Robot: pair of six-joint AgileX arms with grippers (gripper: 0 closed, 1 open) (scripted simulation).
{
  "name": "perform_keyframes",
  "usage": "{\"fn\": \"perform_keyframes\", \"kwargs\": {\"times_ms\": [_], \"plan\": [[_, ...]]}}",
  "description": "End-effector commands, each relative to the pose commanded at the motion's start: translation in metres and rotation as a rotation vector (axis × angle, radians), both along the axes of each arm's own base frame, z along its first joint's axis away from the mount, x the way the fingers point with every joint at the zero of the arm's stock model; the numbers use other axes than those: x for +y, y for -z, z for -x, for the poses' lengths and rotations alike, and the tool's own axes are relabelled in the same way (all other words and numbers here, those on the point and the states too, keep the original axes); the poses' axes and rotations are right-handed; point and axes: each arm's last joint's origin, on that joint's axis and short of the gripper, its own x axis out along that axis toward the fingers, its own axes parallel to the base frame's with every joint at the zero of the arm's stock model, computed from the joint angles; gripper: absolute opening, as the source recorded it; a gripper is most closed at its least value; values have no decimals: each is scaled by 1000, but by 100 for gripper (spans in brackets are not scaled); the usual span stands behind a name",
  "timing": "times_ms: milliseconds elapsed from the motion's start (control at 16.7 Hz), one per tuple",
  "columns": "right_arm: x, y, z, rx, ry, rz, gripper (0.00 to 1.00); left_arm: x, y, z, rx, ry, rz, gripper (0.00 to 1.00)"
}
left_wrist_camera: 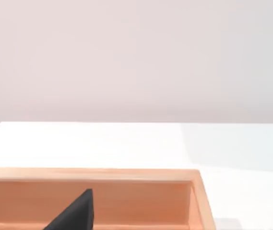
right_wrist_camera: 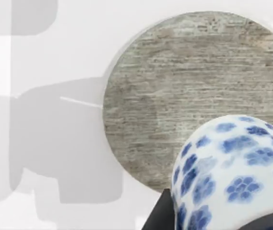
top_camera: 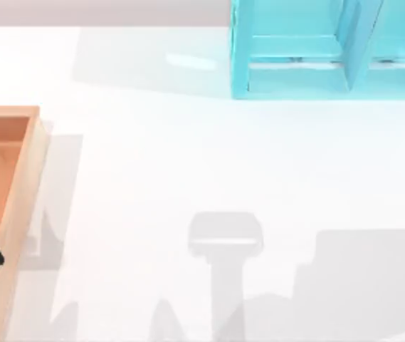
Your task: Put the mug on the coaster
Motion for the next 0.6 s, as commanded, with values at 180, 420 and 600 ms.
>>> {"fn": "perform_keyframes", "kwargs": {"times_ms": [180, 420, 600], "plan": [[-1, 22, -2, -24, 2, 6, 0, 0, 0, 0, 0, 0, 0, 100], [-1, 50, 0, -14, 4, 4, 0, 0, 0, 0, 0, 0, 0, 100], [-1, 52, 0, -12, 4, 3, 0, 0, 0, 0, 0, 0, 0, 100]]}}
